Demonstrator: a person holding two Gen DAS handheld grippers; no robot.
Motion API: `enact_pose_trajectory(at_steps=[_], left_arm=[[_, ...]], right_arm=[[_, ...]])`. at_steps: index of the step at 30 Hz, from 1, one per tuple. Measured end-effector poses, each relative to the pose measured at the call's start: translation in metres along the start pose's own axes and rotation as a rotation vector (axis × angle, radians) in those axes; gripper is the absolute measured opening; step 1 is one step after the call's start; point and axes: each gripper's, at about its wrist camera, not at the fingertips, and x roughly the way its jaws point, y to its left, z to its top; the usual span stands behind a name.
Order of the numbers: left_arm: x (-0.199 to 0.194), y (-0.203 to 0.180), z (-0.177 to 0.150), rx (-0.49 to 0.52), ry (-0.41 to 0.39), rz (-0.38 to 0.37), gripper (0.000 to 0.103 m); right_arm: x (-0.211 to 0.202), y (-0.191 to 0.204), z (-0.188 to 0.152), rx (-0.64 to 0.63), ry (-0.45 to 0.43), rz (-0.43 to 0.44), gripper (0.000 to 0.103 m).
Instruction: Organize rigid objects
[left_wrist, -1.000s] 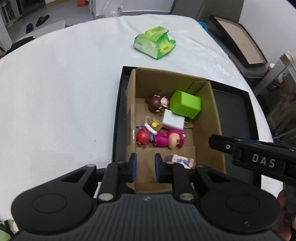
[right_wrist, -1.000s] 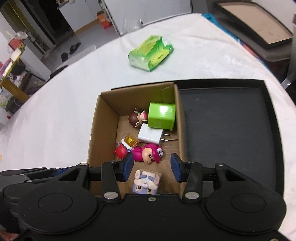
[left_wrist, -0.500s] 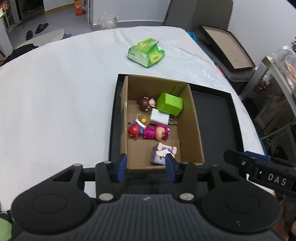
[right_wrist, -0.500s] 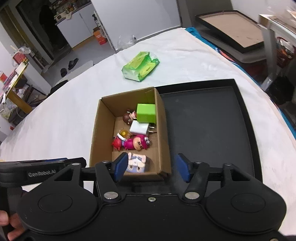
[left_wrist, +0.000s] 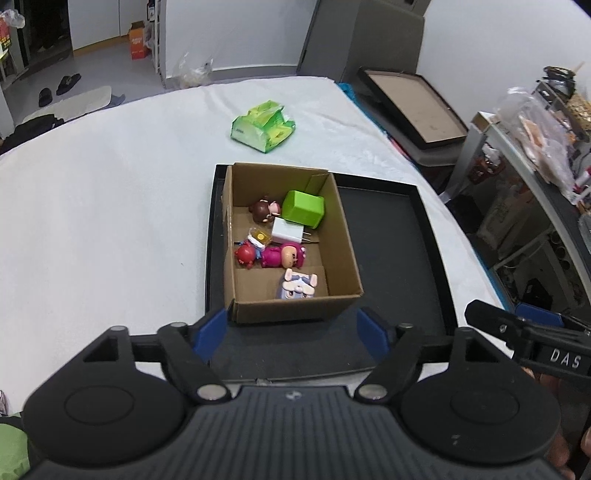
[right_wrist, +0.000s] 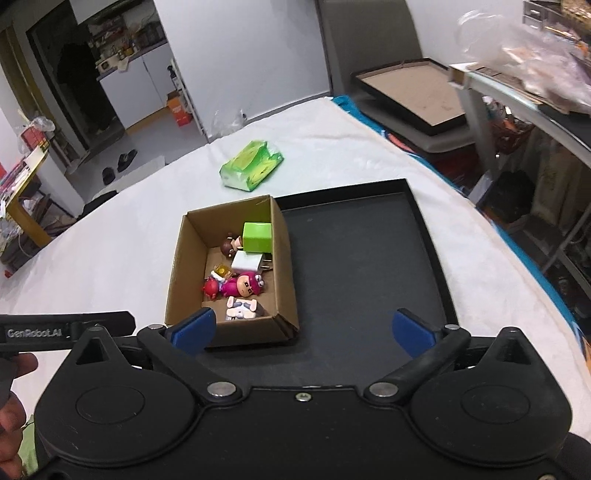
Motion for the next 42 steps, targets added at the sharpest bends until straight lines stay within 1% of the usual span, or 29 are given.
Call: enact_pose_trajectory(at_steps=[3,7,11,14,20,25,32,38,42], left_arm=[[-0.012,-0.001,-0.007,0.009,-0.014,-0.007,0.081],[-0.025,-0.002,-0.016,0.019,-0.027,-0.013,0.093],[-0.039,-0.003,-0.025,0.032,-0.048,-0.006,0.097],[-0.05,-0.005,-0.032,0.052,-0.067,0.0,0.098],[-0.063,-0.005,-0.042,0.057,-0.081,0.002,0.099],[-0.073,-0.002,-0.048,0.049,-0.097,-0.008,0.099],[-0.083,0.008,-0.052,0.042,-0.127,0.002,0.099],[-0.096,0.014,-0.052,0.045,-0.17,0.017,0.099],[-0.103,0.014,-0.053,0.063,-0.204,0.006,0.099]], right_arm=[[-0.013,-0.004,-0.005,0.017,-0.016,-0.009,0.103],[-0.03,-0.009,-0.014,0.032,-0.036,-0.009,0.103],[-0.043,-0.01,-0.021,0.039,-0.048,-0.034,0.103],[-0.051,-0.011,-0.026,0.043,-0.059,-0.05,0.103],[-0.064,-0.01,-0.035,0.05,-0.072,-0.072,0.103],[-0.071,-0.009,-0.041,0.057,-0.085,-0.072,0.103],[-0.074,-0.003,-0.045,0.051,-0.085,-0.078,0.103],[-0.081,0.004,-0.048,0.058,-0.113,-0.079,0.103],[-0.086,0.01,-0.051,0.047,-0.132,-0.102,0.103]])
